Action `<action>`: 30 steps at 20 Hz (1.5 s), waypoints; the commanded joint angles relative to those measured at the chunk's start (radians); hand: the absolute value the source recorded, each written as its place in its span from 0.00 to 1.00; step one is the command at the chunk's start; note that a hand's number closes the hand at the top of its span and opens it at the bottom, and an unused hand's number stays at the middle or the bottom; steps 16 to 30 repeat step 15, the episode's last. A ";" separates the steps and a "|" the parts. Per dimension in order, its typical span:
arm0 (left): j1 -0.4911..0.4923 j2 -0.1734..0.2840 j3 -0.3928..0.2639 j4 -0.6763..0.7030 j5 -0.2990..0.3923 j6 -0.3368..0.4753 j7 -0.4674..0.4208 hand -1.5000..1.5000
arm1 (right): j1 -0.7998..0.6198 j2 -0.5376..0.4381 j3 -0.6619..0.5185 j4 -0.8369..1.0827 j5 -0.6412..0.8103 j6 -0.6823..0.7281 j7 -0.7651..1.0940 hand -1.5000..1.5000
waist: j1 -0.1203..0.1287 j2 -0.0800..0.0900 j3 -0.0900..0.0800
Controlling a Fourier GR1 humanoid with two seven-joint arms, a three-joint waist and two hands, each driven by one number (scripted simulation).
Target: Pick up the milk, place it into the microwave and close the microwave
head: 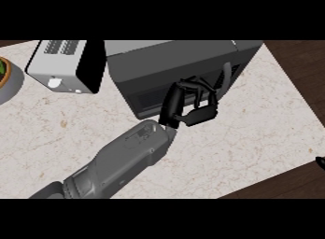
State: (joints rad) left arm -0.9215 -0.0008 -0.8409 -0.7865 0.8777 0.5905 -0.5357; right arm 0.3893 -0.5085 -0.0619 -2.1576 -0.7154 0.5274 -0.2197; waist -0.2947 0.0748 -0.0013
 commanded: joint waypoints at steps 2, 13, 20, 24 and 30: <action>-0.045 0.001 0.045 0.102 0.031 0.010 -0.019 1.00 | -0.006 -0.007 0.005 -0.013 -0.022 0.008 0.006 0.00 | -0.009 0.017 -0.001; -0.063 0.001 0.039 0.116 0.071 0.016 -0.058 1.00 | -0.012 -0.039 0.005 -0.047 -0.041 0.014 0.034 0.00 | -0.016 0.021 -0.002; -0.058 0.001 0.031 0.116 0.078 0.024 -0.070 1.00 | -0.008 -0.044 -0.003 -0.050 -0.046 0.017 0.035 0.00 | -0.029 0.019 -0.001; -0.058 0.001 0.031 0.116 0.078 0.024 -0.070 1.00 | -0.008 -0.044 -0.003 -0.050 -0.046 0.017 0.035 0.00 | -0.029 0.019 -0.001; -0.058 0.001 0.031 0.116 0.078 0.024 -0.070 1.00 | -0.008 -0.044 -0.003 -0.050 -0.046 0.017 0.035 0.00 | -0.029 0.019 -0.001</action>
